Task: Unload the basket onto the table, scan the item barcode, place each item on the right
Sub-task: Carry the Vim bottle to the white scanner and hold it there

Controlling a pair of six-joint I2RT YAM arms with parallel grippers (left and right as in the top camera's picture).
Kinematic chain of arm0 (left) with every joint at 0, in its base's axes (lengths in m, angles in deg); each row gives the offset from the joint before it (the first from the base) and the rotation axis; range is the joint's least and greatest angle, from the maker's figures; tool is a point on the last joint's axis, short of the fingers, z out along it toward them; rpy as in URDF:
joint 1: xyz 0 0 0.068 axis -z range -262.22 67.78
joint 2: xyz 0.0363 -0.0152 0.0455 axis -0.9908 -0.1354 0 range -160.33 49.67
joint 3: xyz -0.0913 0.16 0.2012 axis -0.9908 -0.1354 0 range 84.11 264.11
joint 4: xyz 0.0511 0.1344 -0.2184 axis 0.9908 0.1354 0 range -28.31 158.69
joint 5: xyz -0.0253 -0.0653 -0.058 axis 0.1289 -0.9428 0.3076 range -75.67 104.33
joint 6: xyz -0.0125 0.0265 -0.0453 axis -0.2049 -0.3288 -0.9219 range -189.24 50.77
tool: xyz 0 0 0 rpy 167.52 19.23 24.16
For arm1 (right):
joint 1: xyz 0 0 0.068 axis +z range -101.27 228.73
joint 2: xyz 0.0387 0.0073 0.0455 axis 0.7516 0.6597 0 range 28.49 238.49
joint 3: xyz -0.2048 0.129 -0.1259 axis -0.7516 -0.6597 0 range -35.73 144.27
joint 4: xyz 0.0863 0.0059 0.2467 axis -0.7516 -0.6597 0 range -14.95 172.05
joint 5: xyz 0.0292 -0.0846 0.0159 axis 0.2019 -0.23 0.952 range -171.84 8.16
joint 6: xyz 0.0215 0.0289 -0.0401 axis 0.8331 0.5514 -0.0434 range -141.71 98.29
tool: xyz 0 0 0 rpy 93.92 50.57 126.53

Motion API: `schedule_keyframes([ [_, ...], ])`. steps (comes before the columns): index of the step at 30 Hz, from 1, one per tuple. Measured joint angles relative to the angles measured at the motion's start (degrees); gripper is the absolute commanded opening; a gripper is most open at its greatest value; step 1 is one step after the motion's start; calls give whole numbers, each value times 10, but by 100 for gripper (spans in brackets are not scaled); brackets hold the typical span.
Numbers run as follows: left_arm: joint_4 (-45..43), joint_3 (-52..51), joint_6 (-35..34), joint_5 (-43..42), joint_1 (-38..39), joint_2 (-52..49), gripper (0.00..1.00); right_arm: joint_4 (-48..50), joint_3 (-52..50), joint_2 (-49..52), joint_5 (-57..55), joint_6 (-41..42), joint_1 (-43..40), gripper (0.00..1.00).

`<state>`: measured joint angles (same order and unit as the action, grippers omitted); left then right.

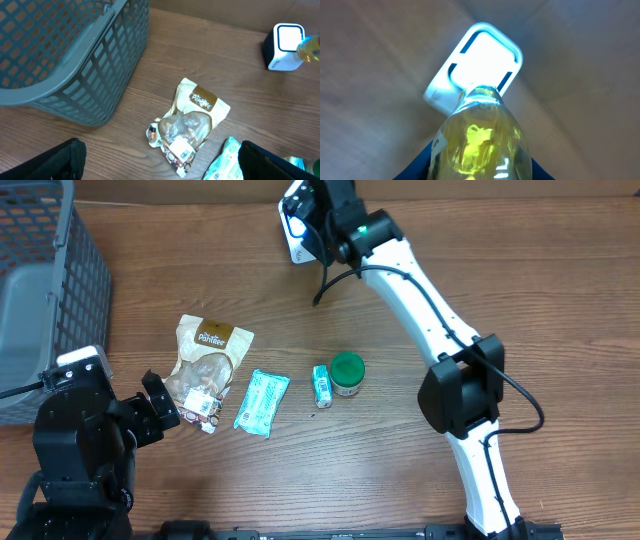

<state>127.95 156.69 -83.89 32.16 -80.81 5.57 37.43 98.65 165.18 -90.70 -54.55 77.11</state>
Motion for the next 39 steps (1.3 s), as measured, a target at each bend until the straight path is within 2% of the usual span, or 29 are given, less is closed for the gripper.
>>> schedule_keyframes([
  [8,0,0,0,0,0,0,99,117,0,4,-76,-87,14,8],
  [24,0,0,0,0,0,0,100,259,0,60,-109,-143,24,8],
  [32,0,0,0,0,0,0,100,271,0,67,-109,-215,28,8],
  [39,0,0,0,0,0,0,100,275,0,99,-109,-239,27,8],
])
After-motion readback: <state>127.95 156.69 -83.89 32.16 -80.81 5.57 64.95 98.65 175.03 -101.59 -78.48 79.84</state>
